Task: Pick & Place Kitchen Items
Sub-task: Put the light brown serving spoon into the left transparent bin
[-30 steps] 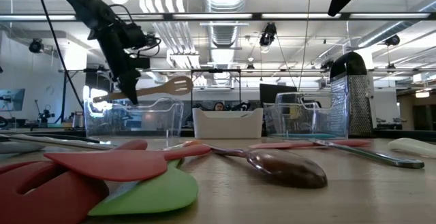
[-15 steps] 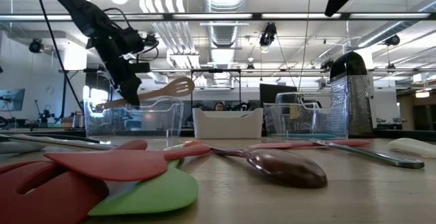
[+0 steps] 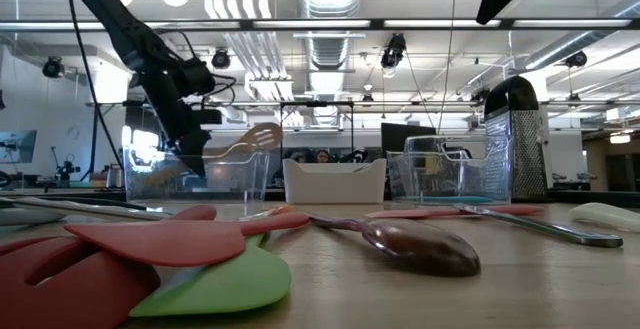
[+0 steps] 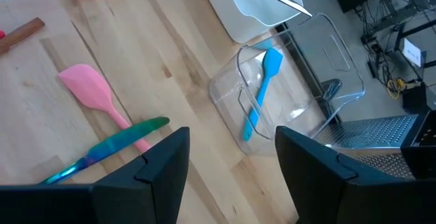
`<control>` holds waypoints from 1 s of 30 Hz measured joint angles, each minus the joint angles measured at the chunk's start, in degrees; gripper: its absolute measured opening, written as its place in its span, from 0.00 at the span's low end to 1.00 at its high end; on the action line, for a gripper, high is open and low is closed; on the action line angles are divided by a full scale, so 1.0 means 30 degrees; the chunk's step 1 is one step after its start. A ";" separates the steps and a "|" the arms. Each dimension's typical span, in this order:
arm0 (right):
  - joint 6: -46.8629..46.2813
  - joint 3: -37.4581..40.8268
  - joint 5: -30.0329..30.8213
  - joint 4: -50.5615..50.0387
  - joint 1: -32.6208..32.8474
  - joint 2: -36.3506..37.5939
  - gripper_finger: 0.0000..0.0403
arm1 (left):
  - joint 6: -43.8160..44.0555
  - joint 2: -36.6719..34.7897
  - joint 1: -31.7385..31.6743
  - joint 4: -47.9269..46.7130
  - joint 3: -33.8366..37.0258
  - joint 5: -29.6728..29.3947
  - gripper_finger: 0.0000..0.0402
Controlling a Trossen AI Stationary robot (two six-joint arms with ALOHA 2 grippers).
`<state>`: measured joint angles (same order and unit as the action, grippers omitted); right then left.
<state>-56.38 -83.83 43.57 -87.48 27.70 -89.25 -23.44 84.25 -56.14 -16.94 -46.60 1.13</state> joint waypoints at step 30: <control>-0.0029 -0.0007 -0.0095 -0.0029 0.0007 -0.0022 0.52 | 0.0511 0.0827 -0.0051 -0.2283 -0.1000 -0.0593 0.32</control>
<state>-56.47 -83.85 43.29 -87.57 27.73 -89.32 -21.91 86.74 -56.29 -23.79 -49.60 -0.64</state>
